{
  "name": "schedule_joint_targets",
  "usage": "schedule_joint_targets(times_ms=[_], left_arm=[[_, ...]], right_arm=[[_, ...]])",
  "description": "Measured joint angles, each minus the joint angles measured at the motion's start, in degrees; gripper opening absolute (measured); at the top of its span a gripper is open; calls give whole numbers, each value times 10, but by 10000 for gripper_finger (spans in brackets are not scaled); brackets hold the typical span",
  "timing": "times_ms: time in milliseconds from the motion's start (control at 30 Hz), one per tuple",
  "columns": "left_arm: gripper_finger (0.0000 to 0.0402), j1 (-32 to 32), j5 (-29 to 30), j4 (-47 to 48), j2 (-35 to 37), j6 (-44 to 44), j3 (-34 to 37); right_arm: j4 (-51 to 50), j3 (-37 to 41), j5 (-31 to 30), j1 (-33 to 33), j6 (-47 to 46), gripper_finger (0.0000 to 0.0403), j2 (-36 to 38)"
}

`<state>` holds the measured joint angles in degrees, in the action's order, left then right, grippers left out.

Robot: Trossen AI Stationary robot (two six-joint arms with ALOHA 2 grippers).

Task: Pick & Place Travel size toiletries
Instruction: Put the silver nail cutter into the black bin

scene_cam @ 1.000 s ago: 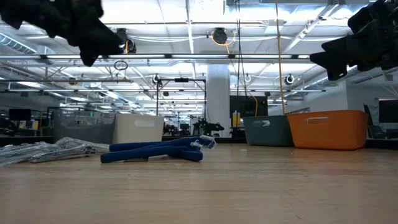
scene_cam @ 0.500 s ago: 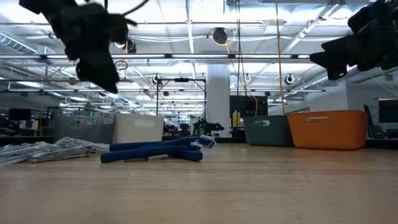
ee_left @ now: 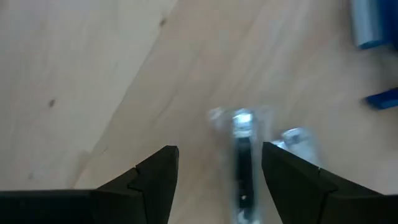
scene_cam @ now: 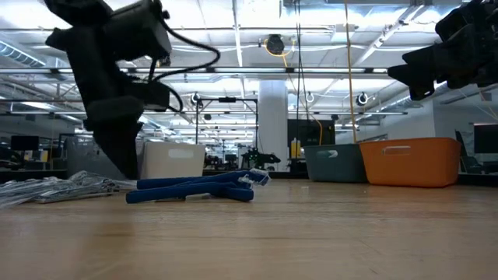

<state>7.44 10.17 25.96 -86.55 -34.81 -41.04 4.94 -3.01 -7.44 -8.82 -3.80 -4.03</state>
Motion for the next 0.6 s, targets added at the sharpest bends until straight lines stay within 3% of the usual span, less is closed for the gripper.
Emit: schedule_joint_targets(times_ms=[600], left_arm=[[227, -4, -27, 46, -9, 5, 0]], right_arm=[[0, 0, 0, 0, 0, 196, 0]])
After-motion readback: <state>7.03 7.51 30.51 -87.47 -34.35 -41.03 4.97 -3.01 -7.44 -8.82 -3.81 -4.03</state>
